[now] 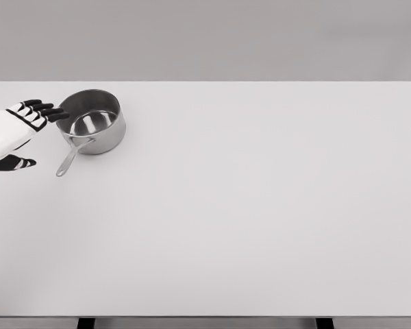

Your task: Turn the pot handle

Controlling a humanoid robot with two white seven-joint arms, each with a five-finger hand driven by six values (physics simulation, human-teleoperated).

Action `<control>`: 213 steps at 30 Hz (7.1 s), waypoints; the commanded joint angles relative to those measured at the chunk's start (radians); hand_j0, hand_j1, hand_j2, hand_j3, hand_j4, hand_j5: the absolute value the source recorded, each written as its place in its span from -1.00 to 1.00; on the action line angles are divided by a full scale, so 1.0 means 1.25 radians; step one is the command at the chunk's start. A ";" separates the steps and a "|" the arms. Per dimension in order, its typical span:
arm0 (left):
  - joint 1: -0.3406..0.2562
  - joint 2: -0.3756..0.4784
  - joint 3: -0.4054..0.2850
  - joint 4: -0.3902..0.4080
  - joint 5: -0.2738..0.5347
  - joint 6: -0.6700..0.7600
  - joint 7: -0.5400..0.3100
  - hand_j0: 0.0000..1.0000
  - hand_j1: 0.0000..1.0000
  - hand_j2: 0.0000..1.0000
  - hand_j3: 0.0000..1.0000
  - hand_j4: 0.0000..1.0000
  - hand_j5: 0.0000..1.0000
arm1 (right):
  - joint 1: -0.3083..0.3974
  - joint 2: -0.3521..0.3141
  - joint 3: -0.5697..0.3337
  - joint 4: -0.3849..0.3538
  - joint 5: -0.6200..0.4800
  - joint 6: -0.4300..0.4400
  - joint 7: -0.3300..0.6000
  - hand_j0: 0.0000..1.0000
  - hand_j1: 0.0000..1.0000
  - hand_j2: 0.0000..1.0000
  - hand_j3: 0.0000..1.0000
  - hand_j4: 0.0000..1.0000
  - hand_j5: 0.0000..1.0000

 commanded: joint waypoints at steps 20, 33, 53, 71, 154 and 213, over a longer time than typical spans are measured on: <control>-0.102 -0.088 0.011 0.167 -0.145 0.001 0.000 1.00 1.00 1.00 1.00 1.00 1.00 | 0.000 0.000 0.000 0.000 0.000 0.000 0.000 1.00 1.00 1.00 1.00 1.00 1.00; -0.096 -0.147 0.022 0.102 -0.190 0.001 0.000 1.00 1.00 1.00 1.00 1.00 1.00 | 0.000 0.000 0.000 0.000 0.000 0.000 0.000 1.00 1.00 1.00 1.00 1.00 1.00; -0.059 -0.158 0.013 0.035 -0.189 0.001 0.002 1.00 1.00 1.00 1.00 1.00 1.00 | 0.000 0.000 0.000 0.000 0.000 0.000 0.000 1.00 1.00 1.00 1.00 1.00 1.00; -0.038 -0.169 0.014 0.015 -0.190 0.001 0.002 1.00 1.00 1.00 1.00 1.00 1.00 | 0.000 0.000 0.000 0.000 0.000 0.000 0.000 1.00 1.00 1.00 1.00 1.00 1.00; -0.214 -0.017 -0.337 0.026 0.006 0.001 0.007 1.00 1.00 1.00 1.00 1.00 1.00 | 0.000 0.000 0.000 0.000 0.000 0.000 0.000 1.00 1.00 1.00 1.00 1.00 1.00; -0.231 0.014 -0.286 0.129 -0.050 0.001 0.007 1.00 1.00 1.00 1.00 1.00 1.00 | 0.000 0.000 0.000 0.000 0.000 0.000 0.000 1.00 1.00 1.00 1.00 1.00 1.00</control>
